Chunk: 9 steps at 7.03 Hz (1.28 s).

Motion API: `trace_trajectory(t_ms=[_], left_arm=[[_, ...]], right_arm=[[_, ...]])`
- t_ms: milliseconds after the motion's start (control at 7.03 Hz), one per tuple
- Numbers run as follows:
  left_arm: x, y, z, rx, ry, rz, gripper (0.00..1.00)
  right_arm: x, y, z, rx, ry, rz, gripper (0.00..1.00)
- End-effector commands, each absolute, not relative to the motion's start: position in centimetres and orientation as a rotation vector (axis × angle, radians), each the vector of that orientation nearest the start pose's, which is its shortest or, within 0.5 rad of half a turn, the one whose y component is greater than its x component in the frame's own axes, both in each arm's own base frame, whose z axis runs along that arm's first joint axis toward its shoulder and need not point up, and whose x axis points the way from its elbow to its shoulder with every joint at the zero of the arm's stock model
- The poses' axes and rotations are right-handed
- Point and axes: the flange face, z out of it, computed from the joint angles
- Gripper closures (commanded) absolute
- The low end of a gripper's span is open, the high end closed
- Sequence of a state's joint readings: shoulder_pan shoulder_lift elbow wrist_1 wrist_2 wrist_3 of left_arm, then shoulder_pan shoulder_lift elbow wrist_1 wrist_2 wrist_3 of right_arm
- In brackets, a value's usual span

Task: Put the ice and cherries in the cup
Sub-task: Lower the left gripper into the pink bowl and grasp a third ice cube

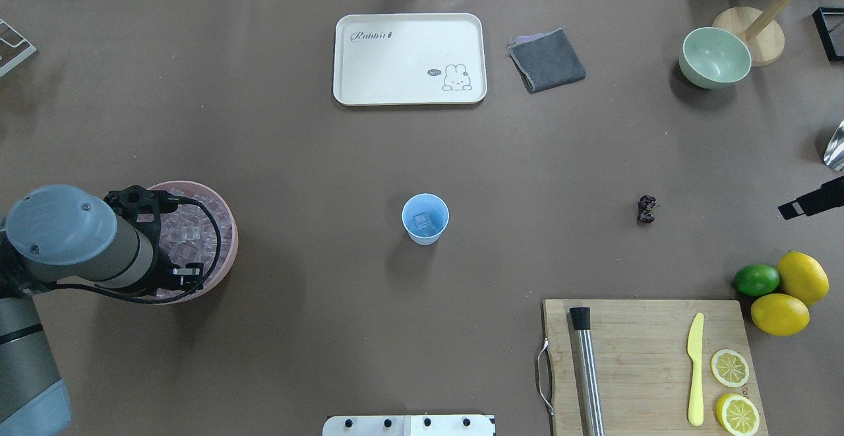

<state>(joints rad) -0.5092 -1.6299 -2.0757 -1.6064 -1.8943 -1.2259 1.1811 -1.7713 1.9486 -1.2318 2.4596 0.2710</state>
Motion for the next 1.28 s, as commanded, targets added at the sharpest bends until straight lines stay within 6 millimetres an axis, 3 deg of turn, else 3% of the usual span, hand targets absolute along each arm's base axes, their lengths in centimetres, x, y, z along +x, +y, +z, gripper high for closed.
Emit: trace_trajectory(t_ms=[0, 569, 853, 995, 1138], left_arm=[[37.4, -32.9, 39.2, -0.038, 0.668, -0.069, 1.00], [36.5, -32.5, 37.0, -0.054, 0.725, -0.050, 1.00], [33.0, -35.0, 34.1, -0.080, 0.820, -0.091, 1.00], [34.1, -36.4, 30.4, -0.059, 0.878, -0.080, 1.00], [36.3, -38.1, 25.0, -0.040, 0.909, -0.074, 1.00]], right_arm=[[-10.6, -40.6, 51.5, 0.172, -0.983, -0.338, 0.03], [-10.6, -40.5, 51.7, 0.166, -0.984, -0.336, 0.03], [-10.6, -40.5, 51.6, 0.167, -0.984, -0.336, 0.03], [-10.6, -40.5, 51.6, 0.168, -0.985, -0.336, 0.03], [-10.7, -40.5, 51.5, 0.167, -0.983, -0.337, 0.03]])
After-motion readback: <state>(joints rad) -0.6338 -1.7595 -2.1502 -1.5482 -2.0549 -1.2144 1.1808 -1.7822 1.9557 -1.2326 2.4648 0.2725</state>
